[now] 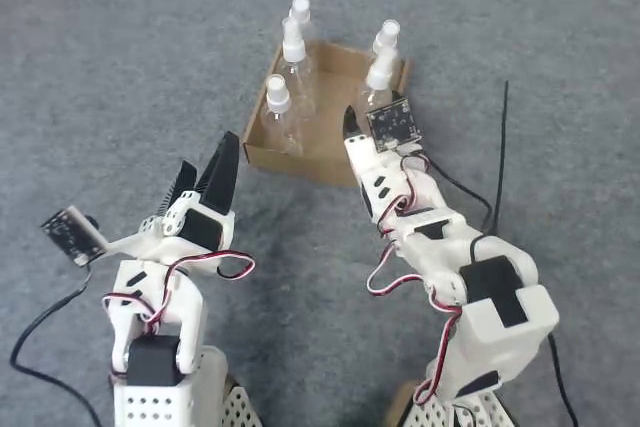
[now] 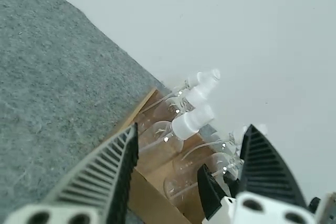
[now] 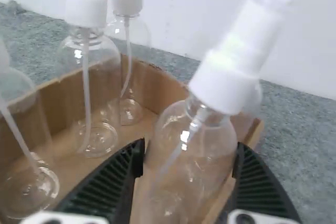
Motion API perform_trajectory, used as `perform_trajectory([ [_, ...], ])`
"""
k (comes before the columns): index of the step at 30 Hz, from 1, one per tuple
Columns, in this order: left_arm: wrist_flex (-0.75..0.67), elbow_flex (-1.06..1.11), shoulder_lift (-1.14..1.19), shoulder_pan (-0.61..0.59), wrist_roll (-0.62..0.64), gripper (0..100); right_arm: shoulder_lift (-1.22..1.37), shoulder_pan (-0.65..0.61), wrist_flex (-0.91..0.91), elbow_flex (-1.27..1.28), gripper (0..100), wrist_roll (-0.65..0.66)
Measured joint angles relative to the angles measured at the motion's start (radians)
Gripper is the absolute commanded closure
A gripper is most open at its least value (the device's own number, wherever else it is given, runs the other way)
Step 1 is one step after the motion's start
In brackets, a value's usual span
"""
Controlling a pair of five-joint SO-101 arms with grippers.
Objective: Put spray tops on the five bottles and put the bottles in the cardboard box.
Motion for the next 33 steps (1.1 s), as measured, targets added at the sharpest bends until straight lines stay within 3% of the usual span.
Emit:
perform_trajectory([
  [7,0.000,0.000,0.000,0.000,0.000,70,-0.051,0.005,0.126,0.000,70.2,0.000],
  [17,0.000,0.000,0.000,0.000,0.000,70,-0.066,0.005,0.153,0.000,73.5,0.000],
  [33,0.000,0.000,0.000,0.000,0.000,70,-0.275,0.005,0.466,0.000,73.5,0.000],
])
